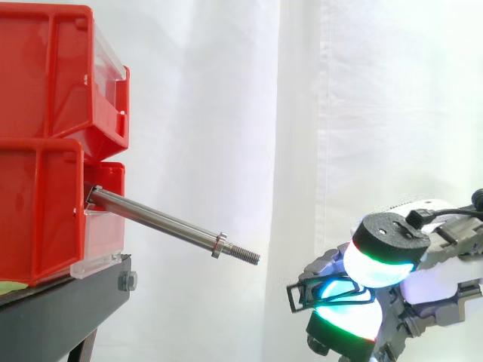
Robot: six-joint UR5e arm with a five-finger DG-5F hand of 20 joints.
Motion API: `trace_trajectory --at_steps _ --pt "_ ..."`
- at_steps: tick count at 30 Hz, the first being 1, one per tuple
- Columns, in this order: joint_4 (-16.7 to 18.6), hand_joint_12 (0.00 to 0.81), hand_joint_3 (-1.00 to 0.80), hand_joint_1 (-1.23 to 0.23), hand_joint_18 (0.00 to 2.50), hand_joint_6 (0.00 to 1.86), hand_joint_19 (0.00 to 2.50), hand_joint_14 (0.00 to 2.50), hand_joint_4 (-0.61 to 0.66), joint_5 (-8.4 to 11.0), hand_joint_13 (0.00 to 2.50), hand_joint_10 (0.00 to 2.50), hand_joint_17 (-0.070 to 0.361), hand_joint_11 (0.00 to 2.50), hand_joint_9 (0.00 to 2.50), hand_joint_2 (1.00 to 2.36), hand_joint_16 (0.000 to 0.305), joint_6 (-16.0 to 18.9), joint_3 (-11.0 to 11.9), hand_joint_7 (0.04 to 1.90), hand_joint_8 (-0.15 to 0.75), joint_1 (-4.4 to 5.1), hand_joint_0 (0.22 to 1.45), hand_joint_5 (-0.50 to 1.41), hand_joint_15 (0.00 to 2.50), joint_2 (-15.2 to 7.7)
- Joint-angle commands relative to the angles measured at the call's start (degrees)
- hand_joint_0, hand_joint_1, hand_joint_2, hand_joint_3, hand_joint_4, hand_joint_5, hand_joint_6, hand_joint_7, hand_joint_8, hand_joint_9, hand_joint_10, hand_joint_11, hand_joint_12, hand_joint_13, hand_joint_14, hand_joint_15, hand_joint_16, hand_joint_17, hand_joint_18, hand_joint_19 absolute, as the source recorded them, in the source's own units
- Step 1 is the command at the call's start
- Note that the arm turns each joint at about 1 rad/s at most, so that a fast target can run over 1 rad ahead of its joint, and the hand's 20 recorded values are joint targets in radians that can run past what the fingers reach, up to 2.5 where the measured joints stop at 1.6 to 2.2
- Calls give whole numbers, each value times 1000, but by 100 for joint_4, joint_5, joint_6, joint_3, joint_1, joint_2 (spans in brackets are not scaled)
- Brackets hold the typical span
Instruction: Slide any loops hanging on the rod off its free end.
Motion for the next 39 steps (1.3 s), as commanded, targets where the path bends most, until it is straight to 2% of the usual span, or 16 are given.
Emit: trace_trajectory --at_steps 1,4,8,12,16,25,34,38,39 --pt "-18 372 -402 -497 703 892 342 8 224 -1 701 15 136 541 844 1008 60 28 8 1339 341 -2 612 -182 199 3" --pt "-18 371 -322 -508 690 894 348 7 211 8 689 15 135 549 847 1013 60 36 43 1339 345 7 605 -176 201 3" --pt "-18 375 -141 -646 698 895 334 7 174 17 693 15 137 557 839 1020 61 36 52 1361 351 7 599 -176 200 3" --pt "-18 389 -98 -714 727 908 318 7 150 17 704 12 145 560 820 1018 64 72 52 1313 351 -2 607 -186 198 3" --pt "-18 381 -145 -795 715 913 320 7 178 17 690 12 142 553 778 1016 63 89 43 1281 335 -2 637 -210 200 3" --pt "-18 370 -338 -859 729 917 302 7 179 17 690 15 137 574 778 1010 61 186 52 1251 322 16 736 -219 186 -6" --pt "-27 373 -373 -851 755 911 301 8 232 -1 702 14 136 569 800 1009 60 300 52 1273 331 25 721 -214 184 -6" --pt "-62 375 -412 -792 754 903 307 7 222 -10 706 13 136 579 823 1006 60 344 52 1352 338 33 662 -194 190 3" --pt "-71 376 -414 -722 750 893 309 7 223 -10 703 13 135 569 822 1007 60 362 52 1371 338 33 641 -181 191 3"
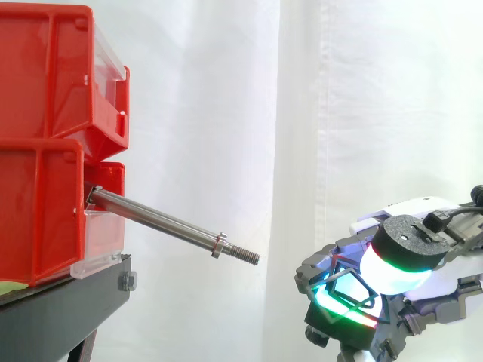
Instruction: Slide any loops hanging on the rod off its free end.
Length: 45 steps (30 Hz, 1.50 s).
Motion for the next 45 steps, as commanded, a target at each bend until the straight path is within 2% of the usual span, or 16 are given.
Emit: trace_trajectory --at_steps 1,3,7,9,12,14,17,19,24,28,31,33,35,38,42,45 --pt "-35 375 -413 -698 749 891 315 7 221 -5 702 13 136 564 829 1006 60 47 0 1367 335 2 635 -176 198 2" --pt "-61 375 -408 -670 741 884 326 7 226 -5 702 15 136 562 839 1008 60 65 0 1389 337 11 620 -167 202 -7" --pt "-70 439 -40 -664 789 887 308 6 127 -14 723 10 169 535 897 1000 75 118 0 1407 396 20 591 -141 185 2" --pt "-70 455 -45 -646 803 889 305 5 99 -14 732 9 175 534 900 1265 78 127 9 1380 411 20 539 -141 180 2" --pt "-61 460 -71 -707 813 899 297 5 144 -14 735 9 177 537 891 1359 79 144 0 1297 412 20 528 -167 179 2" --pt "-70 434 -99 -795 765 896 310 6 191 -14 706 12 164 547 855 1001 73 171 9 1269 381 28 635 -181 185 2" --pt "-70 383 -348 -701 699 879 345 7 220 -14 670 13 138 567 859 1010 61 179 9 1386 339 28 621 -171 195 2" --pt "-70 385 -394 -677 709 877 343 7 229 -14 682 15 138 567 869 1008 61 179 9 1405 345 28 621 -163 198 2" --pt "-61 381 -310 -621 701 878 359 7 208 -14 683 15 137 554 881 1012 61 179 9 1441 341 37 591 -154 210 2" --pt "-61 406 -200 -483 675 870 376 9 184 -14 672 12 148 531 903 1015 66 188 9 1419 362 46 575 -142 211 -7" --pt "-61 420 -139 -469 690 867 370 7 178 -14 680 12 155 531 910 1014 69 197 9 1403 377 37 571 -139 202 -7" --pt "-61 436 -72 -534 720 866 358 6 190 -14 691 11 162 531 918 1013 72 206 9 1388 394 37 572 -140 193 2" --pt "-52 454 6 -673 774 881 322 6 207 -14 710 13 171 552 913 1008 76 223 9 1346 406 46 580 -158 192 2" --pt "-44 447 2 -718 766 889 328 6 212 -14 704 13 167 569 895 1009 74 223 9 1323 395 46 592 -170 194 2" --pt "-35 432 -66 -794 751 901 317 7 230 -14 698 12 161 592 865 1008 72 223 9 1288 376 55 621 -188 204 2" --pt "-35 406 -208 -812 719 899 328 7 229 -14 680 13 148 603 844 1010 66 232 9 1281 354 55 652 -196 201 2"
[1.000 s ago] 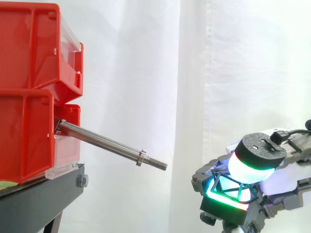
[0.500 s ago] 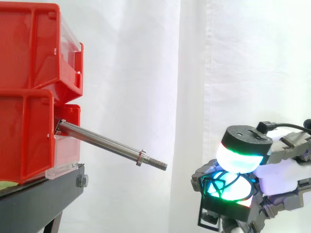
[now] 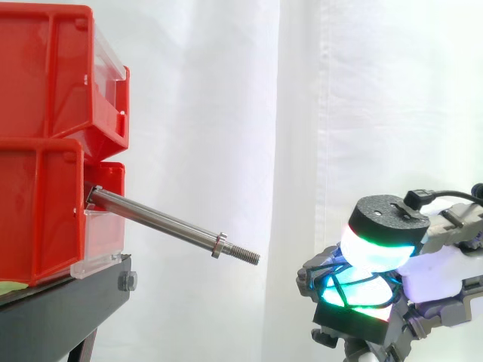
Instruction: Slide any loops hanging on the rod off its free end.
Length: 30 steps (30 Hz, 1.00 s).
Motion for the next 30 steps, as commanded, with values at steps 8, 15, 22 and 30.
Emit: trace_trajectory --at_steps 8,15,22,30 --pt "11 386 -363 -778 702 890 332 8 220 0 669 14 139 607 853 1010 62 76 0 1339 341 2 645 -183 205 2" --pt "-6 385 -402 -626 707 872 344 7 234 0 676 14 138 583 895 1008 61 156 0 1420 349 11 604 -152 201 2" --pt "-6 390 -273 -513 688 861 361 7 202 0 671 14 138 572 928 1017 61 164 17 1430 356 20 586 -135 205 2" --pt "-6 457 -35 -729 796 895 310 7 232 0 714 11 172 580 909 1007 76 164 61 1308 401 20 586 -172 191 2"
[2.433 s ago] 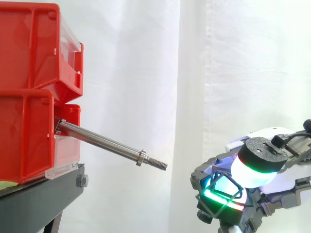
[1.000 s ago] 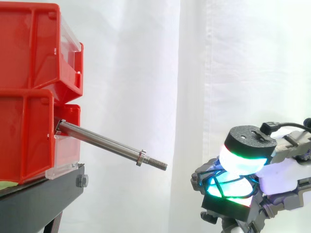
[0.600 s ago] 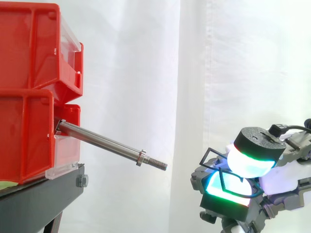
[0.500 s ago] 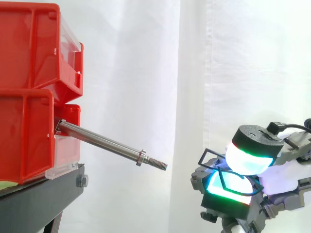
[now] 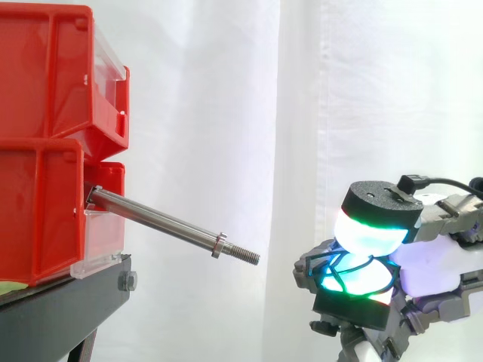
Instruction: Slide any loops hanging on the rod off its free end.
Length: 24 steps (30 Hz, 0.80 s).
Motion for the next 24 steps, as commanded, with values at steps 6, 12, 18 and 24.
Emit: trace_trajectory --at_steps 6,12,18,24 --pt "3 393 -274 -795 700 896 342 7 226 0 662 16 140 605 843 1012 62 0 10 1303 340 1 648 -200 203 1" --pt "-15 386 -451 -706 708 881 343 8 195 0 673 17 139 593 883 1004 62 53 19 1366 338 1 627 -169 204 1" --pt "-15 381 -456 -541 707 863 353 7 158 0 684 14 136 588 935 1003 61 88 19 1401 343 1 598 -140 205 1" --pt "-138 388 -189 -555 699 854 360 8 163 0 679 14 137 581 939 1020 61 123 160 1438 352 1 578 -129 211 -8"
